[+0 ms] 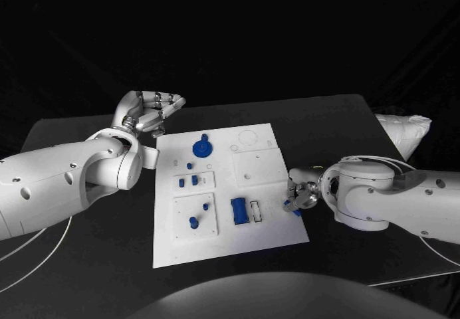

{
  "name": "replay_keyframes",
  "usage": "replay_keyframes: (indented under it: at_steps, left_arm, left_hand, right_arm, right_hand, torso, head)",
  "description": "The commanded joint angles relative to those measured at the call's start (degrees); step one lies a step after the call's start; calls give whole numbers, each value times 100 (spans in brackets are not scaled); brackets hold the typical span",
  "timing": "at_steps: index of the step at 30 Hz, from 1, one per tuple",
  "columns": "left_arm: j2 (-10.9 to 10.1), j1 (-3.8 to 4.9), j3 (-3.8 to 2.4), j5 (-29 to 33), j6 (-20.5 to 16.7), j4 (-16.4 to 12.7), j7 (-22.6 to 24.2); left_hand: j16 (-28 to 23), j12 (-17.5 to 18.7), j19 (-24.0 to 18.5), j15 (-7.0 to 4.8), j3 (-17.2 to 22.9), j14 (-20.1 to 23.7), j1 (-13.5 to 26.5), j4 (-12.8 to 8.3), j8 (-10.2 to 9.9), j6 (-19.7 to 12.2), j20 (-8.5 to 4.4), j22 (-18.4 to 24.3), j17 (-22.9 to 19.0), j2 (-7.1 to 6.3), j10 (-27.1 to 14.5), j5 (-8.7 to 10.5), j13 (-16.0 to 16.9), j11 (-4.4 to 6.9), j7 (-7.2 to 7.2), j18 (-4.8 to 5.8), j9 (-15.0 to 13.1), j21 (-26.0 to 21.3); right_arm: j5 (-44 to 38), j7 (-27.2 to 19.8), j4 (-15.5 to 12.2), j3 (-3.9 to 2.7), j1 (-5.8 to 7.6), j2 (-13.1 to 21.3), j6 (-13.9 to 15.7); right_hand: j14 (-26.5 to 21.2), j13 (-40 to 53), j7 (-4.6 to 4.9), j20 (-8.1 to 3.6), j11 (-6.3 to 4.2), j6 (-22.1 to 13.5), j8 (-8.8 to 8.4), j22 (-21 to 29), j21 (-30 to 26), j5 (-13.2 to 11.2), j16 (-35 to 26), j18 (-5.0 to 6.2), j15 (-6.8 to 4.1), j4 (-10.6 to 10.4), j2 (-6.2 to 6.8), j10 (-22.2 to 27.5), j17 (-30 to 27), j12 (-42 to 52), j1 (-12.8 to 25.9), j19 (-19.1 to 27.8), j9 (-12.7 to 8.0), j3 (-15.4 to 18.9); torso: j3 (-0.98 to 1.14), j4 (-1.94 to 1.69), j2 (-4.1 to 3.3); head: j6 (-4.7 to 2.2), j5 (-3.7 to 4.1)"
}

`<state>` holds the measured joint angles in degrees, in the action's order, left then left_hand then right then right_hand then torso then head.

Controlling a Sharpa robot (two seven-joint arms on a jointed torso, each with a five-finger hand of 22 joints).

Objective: Assemble the parts on the task board

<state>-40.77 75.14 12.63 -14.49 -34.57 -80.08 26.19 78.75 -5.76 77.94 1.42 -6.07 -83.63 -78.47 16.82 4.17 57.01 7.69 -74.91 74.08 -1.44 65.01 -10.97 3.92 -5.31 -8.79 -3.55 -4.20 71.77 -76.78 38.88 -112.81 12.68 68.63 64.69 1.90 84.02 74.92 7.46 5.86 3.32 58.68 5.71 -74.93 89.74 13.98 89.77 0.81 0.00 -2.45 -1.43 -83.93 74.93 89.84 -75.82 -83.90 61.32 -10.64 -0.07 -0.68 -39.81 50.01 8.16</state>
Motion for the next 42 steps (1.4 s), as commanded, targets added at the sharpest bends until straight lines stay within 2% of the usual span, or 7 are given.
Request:
replay_keyframes:
  at_steps: [1, 7, 14, 23, 30, 42]
  left_arm:
    - [6, 0, -4, -34, 93, -13, 17]
    - [6, 0, -4, -35, 92, -13, 16]
    - [3, 0, -4, -38, 86, -9, 13]
    - [10, 0, -4, -38, 89, -3, 12]
    - [0, 0, -4, -39, 85, -8, 10]
    - [-1, 0, -4, -40, 87, -10, 4]
  left_hand:
    - [-22, 25, -8, 5, -39, 32, 8, -7, -22, -23, -16, -826, -5, 43, -14, -36, -5, -16, -2, -65, 5, -13]
    - [-22, 25, -8, 5, -39, 32, 8, -7, -22, -23, -16, -826, -5, 43, -14, -36, -5, -16, -2, -65, 5, -13]
    - [-22, 25, -8, 5, -39, 32, 8, -7, -22, -23, -16, -826, -5, 43, -14, -36, -5, -16, -2, -65, 5, -13]
    - [-22, 25, -8, 5, -39, 32, 8, -7, -22, -23, -16, -826, -5, 43, -14, -36, -5, -16, -2, -65, 5, -13]
    - [-22, 25, -8, 5, -39, 32, 8, -7, -22, -23, -16, -826, -5, 43, -14, -36, -5, -16, -2, -65, 5, -13]
    - [-22, 25, -8, 5, -39, 32, 8, -7, -22, -23, -16, -826, -5, 43, -14, -36, -5, -16, -2, -65, 5, -13]
  right_arm:
    - [580, -10, 38, 85, -95, 33, 58]
    - [1421, -223, -6, 85, -94, 101, 487]
    - [2173, -419, -93, 85, -77, 206, 821]
    - [2435, -588, -159, 85, 40, 268, 1043]
    - [2573, -737, -141, 85, 76, 246, 1243]
    - [3279, -1025, -96, 84, 197, 183, 1486]
  right_hand:
    - [598, 1508, -133, -19, -81, 128, -48, -1507, 26, 44, 23, -81, -43, 308, -310, -607, 1507, 16, -254, -610, -4193, -381]
    - [598, 1508, -166, -31, -107, 177, -89, -1507, 26, 41, 23, -81, -70, 316, -337, -607, 1507, 16, -231, -610, -4272, -451]
    - [598, 1508, -171, -37, -114, 229, -91, -1507, 26, 40, 23, -81, -81, 319, -337, -607, 1507, 16, -215, -610, -4302, -473]
    - [598, 1508, -169, -38, -114, 236, -94, -1507, 26, 41, 23, -81, -83, 321, -337, -607, 1507, 16, -213, -610, -4309, -479]
    - [598, 1508, -159, -41, -110, 253, -99, -1507, 26, 46, 23, -81, -85, 320, -339, -607, 1507, 16, -207, -610, -4325, -489]
    - [598, 1508, -143, -45, -98, 292, -105, -1507, 26, 60, 23, -81, -81, 316, -346, -607, 1507, 16, -193, -610, -4352, -510]
  torso:
    - [-2, 2, 1]
    - [0, 2, -3]
    - [-3, 1, -1]
    - [-4, -2, 6]
    - [0, -2, 3]
    - [-2, 2, 0]
  head:
    - [-1, -1]
    - [-1, -16]
    - [-1, -19]
    - [-1, -9]
    - [-1, -25]
    - [-1, -28]
